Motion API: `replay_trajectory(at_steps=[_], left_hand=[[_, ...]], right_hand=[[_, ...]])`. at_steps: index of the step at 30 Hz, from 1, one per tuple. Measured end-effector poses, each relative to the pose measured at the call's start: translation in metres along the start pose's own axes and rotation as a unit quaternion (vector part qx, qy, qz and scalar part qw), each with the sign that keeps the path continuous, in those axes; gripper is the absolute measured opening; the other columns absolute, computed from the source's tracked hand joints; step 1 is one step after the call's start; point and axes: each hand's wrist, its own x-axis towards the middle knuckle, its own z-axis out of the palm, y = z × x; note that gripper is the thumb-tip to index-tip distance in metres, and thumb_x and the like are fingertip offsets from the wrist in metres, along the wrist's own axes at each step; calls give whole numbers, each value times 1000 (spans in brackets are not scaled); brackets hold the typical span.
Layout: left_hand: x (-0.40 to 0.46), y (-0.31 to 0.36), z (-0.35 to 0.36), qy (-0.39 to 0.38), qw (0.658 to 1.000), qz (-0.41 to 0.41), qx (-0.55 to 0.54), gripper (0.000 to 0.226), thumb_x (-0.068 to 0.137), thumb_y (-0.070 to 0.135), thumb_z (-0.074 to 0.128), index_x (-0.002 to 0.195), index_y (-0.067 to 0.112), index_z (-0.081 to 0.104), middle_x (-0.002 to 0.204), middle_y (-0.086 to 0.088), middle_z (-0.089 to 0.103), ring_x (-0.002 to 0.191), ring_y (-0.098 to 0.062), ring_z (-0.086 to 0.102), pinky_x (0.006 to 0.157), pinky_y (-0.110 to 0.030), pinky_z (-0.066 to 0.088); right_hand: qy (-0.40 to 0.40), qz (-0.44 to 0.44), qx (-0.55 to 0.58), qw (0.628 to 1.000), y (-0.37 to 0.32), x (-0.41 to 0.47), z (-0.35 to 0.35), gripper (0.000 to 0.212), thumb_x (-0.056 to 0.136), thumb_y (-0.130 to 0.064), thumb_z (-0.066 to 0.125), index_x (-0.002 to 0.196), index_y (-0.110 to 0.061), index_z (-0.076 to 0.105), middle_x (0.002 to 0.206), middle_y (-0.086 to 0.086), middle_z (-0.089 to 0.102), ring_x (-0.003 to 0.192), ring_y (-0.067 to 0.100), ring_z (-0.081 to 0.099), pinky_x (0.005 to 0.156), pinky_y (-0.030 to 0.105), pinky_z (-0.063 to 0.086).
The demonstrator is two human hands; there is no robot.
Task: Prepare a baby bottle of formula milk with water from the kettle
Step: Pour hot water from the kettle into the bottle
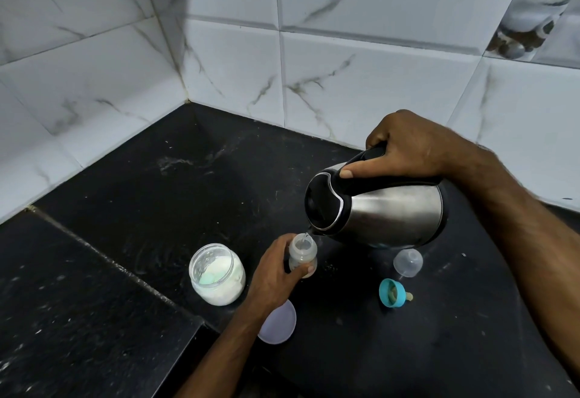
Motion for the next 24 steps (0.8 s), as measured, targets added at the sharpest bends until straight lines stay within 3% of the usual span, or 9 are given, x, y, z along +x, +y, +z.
replay_trajectory(at_steps=[9, 14, 20, 24], left_hand=[[1, -2, 1, 1, 1000, 1, 1, 53, 82, 25, 79, 127, 33, 54, 123, 17, 60, 115, 6, 54, 92, -12, 42], [1, -2, 1, 0, 1000, 7, -17, 52, 81, 28, 80, 126, 32, 55, 121, 15, 62, 113, 0, 58, 94, -21, 48], [0, -3, 1, 1, 1000, 9, -17, 52, 81, 30, 79, 126, 33, 54, 121, 16, 62, 114, 0, 58, 95, -22, 48], [0, -2, 1, 1, 1000, 4, -15, 53, 82, 29, 80, 128, 32, 54, 122, 17, 61, 115, 3, 56, 94, -16, 44]], right_hand=[[-3, 8, -2, 1000, -1, -1, 0, 88, 51, -94, 53, 53, -6, 53, 44, -1, 35, 45, 12, 33, 49, 32, 30], [-4, 4, -1, 1000, -1, -1, -2, 88, 52, -93, 53, 54, -6, 54, 45, 0, 36, 46, 13, 34, 50, 32, 30], [-2, 2, -1, 1000, -1, -1, -1, 91, 50, -96, 51, 54, -5, 54, 45, 0, 36, 46, 13, 34, 50, 32, 31], [-2, 3, -2, 1000, -1, -1, -1, 89, 51, -95, 52, 54, -6, 54, 45, 1, 37, 46, 13, 35, 50, 32, 31]])
